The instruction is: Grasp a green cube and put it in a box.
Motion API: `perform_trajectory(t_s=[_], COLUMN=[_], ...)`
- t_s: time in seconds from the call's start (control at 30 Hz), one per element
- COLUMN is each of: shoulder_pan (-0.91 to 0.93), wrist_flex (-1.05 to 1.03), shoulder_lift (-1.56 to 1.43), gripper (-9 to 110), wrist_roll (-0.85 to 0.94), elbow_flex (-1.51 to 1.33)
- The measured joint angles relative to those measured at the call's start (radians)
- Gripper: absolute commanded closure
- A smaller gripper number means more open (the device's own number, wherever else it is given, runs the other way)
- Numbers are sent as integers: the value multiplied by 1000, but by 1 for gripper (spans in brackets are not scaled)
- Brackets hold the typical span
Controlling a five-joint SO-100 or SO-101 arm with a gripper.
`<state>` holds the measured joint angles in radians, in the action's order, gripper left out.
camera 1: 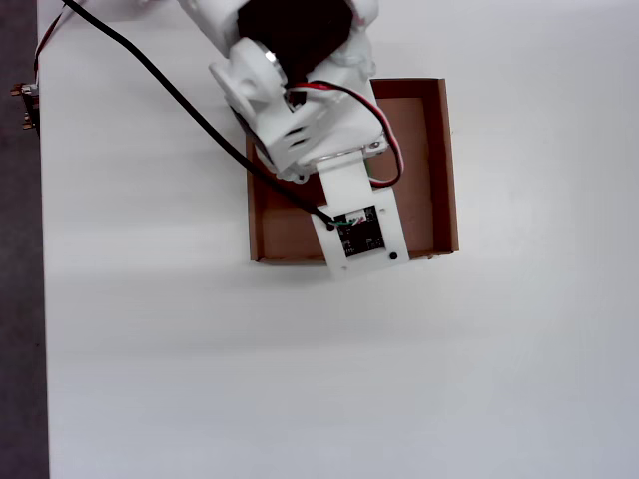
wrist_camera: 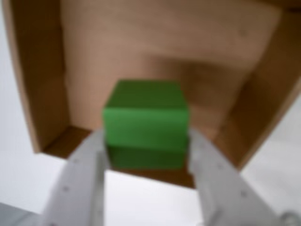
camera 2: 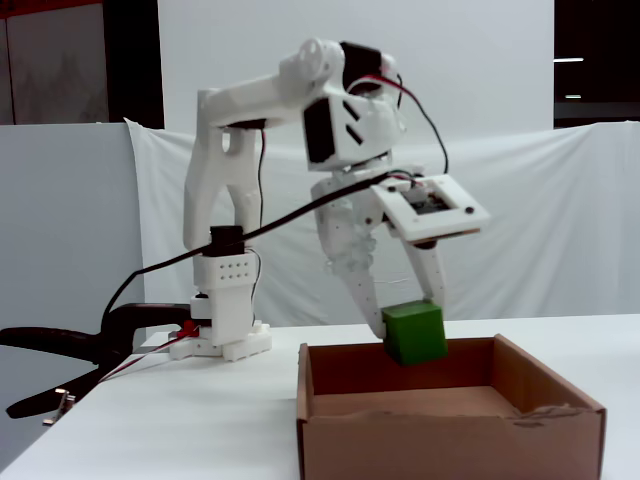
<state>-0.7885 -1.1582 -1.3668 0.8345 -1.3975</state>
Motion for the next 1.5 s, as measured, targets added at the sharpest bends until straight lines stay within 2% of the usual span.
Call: perform_trajectory(t_s=[0.47,0.7,1.17,1.5], shoulder_pan=[-9,-9,-6,37], wrist_flex=[196,262,230,110], shoulder_lift=[44,75,80,-38], gripper=[88,86,69,69], wrist_roll=[-3,-3,-26,-26], elbow_flex=[-227,-250,-242,-141])
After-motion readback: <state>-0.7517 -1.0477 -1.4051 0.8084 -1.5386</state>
